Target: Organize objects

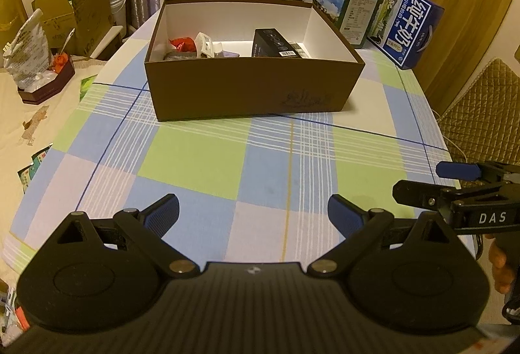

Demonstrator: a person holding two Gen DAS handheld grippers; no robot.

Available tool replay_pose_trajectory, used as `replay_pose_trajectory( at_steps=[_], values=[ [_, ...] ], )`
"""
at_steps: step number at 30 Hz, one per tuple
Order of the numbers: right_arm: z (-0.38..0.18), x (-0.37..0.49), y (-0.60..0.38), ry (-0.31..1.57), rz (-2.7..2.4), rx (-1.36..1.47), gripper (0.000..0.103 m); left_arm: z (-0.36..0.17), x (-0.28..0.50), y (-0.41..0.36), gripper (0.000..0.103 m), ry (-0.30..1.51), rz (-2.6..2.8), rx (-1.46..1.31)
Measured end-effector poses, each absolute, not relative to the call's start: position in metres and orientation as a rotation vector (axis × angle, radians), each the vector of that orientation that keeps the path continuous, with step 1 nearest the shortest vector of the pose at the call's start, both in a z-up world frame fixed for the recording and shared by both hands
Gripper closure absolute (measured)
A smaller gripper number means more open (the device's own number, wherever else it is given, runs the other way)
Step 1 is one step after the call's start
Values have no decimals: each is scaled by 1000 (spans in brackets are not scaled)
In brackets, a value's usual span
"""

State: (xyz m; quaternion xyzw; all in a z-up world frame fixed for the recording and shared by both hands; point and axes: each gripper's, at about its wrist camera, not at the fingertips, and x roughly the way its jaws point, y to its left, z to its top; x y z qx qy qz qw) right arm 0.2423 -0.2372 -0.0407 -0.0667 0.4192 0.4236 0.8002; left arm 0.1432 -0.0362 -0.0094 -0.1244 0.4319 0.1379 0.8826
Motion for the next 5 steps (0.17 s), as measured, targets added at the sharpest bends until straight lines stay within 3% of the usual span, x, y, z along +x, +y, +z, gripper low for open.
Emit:
replay_pose_trajectory(
  at_steps=[5],
  values=[
    [-42, 245, -235, 902, 903, -141, 2, -9, 146, -35, 7, 893, 289, -244]
  ],
)
